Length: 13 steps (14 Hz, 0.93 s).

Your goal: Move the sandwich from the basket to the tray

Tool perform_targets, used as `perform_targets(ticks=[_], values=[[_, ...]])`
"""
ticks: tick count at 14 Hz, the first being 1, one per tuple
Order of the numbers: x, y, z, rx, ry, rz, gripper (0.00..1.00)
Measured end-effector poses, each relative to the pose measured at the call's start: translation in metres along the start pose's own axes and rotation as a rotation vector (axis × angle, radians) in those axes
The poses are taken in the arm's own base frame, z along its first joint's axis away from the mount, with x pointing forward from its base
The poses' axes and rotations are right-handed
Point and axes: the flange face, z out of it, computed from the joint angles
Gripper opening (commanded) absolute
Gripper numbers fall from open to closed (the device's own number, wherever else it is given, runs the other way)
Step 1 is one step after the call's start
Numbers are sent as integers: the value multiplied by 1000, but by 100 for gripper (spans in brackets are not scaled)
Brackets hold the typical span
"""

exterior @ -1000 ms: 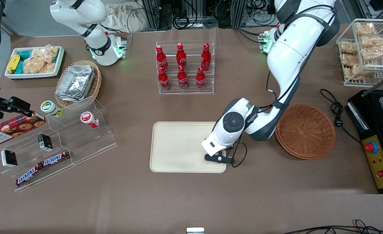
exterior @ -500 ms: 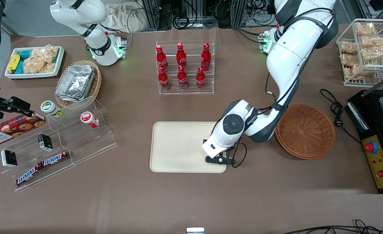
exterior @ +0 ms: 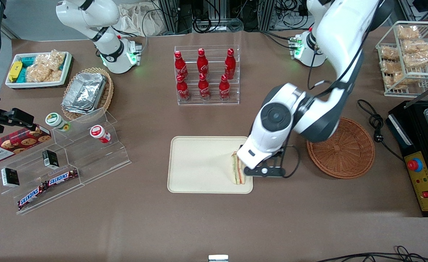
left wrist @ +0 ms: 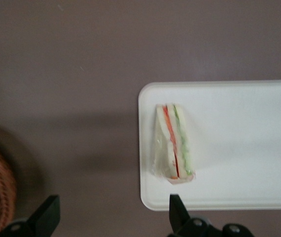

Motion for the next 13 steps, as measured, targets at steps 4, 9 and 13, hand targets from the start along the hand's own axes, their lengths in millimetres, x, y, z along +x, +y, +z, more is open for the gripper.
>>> perform_targets(ticks=[4,9,13], values=[[2,-88,-82,29,-32,25,99],[-11,-203,-155,73,-65,10,99],[-8,-257,-162,67,-84,-17,99]])
